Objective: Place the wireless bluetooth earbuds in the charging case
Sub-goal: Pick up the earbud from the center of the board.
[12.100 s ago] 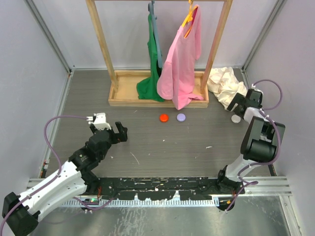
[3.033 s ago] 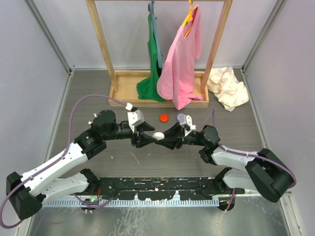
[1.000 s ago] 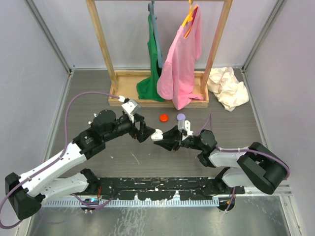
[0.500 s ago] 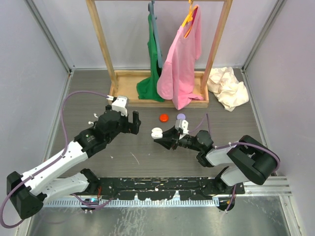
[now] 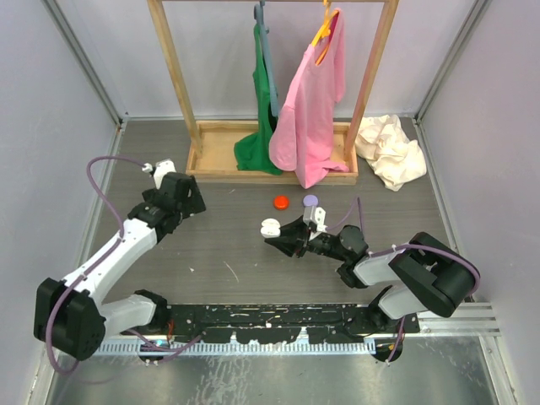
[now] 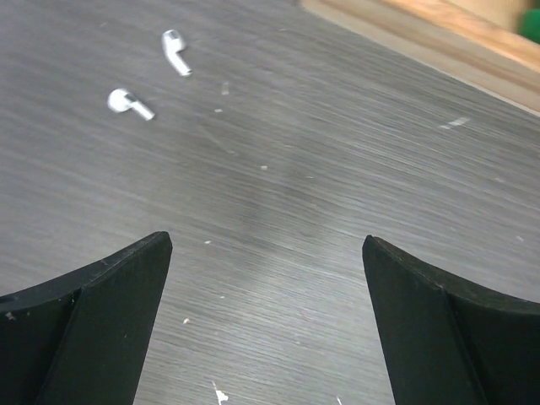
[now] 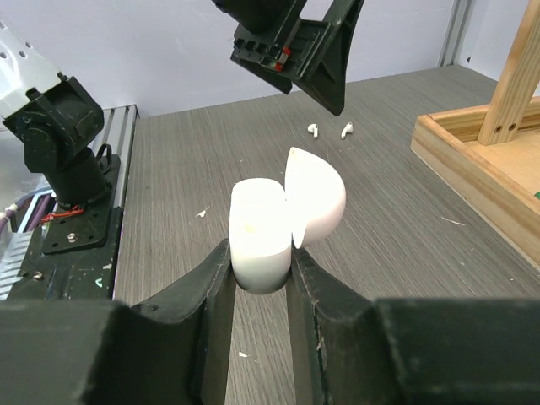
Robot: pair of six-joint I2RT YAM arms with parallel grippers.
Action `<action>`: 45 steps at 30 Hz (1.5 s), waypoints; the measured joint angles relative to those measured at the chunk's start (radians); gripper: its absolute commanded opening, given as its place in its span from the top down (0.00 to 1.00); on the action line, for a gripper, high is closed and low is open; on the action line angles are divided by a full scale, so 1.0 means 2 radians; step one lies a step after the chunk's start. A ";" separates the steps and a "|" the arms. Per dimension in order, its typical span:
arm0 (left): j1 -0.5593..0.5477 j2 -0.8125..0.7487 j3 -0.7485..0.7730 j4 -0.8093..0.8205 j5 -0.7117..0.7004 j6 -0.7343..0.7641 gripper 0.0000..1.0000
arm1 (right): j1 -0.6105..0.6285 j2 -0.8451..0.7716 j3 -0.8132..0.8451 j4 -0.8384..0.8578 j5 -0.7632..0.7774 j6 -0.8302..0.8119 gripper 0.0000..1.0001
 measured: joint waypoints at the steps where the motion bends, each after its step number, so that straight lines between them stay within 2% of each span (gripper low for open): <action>1: 0.013 0.007 0.001 -0.006 -0.001 -0.007 0.02 | 0.000 0.000 0.000 0.001 0.001 0.000 0.94; 12: 0.143 0.090 0.034 -0.052 0.009 -0.102 0.02 | 0.000 0.000 -0.002 0.004 0.011 0.001 0.93; 19: 0.190 0.161 0.076 -0.081 0.015 -0.144 0.01 | 0.000 0.000 -0.003 0.006 0.011 0.003 0.94; 23: 0.202 0.203 0.103 -0.094 0.013 -0.162 0.09 | 0.000 0.000 -0.003 0.006 0.011 0.006 0.94; 31: 0.233 0.262 0.136 -0.100 0.021 -0.182 0.12 | 0.000 0.000 -0.003 0.006 0.008 0.010 0.94; 35: 0.247 0.296 0.155 -0.099 0.035 -0.185 0.23 | 0.000 0.000 -0.003 0.006 0.006 0.010 0.94; 45: 0.269 0.344 0.181 -0.098 0.069 -0.188 0.36 | 0.000 0.000 -0.002 0.006 -0.001 0.010 0.94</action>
